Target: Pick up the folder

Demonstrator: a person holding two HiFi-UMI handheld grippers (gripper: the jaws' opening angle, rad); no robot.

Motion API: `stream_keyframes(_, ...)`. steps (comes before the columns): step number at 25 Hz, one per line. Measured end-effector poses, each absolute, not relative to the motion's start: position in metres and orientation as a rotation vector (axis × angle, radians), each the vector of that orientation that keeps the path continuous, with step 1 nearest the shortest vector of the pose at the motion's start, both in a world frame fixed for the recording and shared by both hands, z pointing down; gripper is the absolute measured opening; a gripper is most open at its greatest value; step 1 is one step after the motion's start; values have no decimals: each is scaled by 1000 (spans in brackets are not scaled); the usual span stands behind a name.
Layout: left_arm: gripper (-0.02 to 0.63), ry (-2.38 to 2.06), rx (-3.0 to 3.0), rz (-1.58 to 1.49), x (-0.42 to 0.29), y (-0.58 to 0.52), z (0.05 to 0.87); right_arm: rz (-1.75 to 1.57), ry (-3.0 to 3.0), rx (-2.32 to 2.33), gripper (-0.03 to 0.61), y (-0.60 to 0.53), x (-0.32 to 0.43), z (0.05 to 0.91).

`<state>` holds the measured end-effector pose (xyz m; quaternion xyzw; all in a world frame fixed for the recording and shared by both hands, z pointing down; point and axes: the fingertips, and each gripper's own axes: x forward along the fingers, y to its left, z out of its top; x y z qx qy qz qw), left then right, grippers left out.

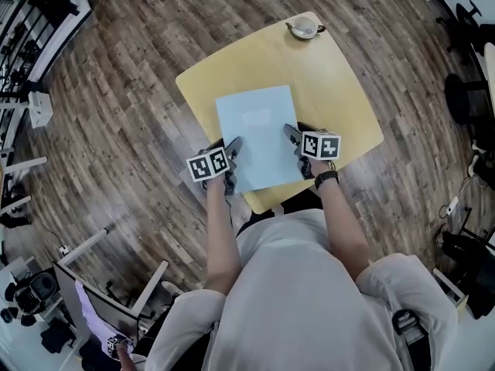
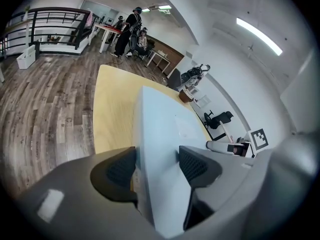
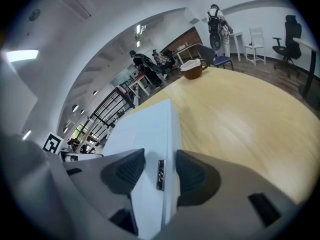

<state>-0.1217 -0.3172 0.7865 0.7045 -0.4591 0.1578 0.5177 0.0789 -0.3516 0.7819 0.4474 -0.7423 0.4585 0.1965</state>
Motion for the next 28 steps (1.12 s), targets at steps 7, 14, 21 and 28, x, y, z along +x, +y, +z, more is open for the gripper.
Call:
stream_keyframes(7,278,-1117,1724,382,-125,-322,770,1247,-2122,1255,195,-356,76,760)
stream_keyframes(14,276,-1172,1809,366,-128,-342,730,1175,-2236,1292,181,-375,75,719)
stream_keyframes(21,275,-1240,1908,353,-134,-366,676,991,-2365,1306,175,-402,66,654)
stream_keyframes(28,275,-1308,2011,323,-144,-383,615,847,-2490,1354,173,-416,56,590)
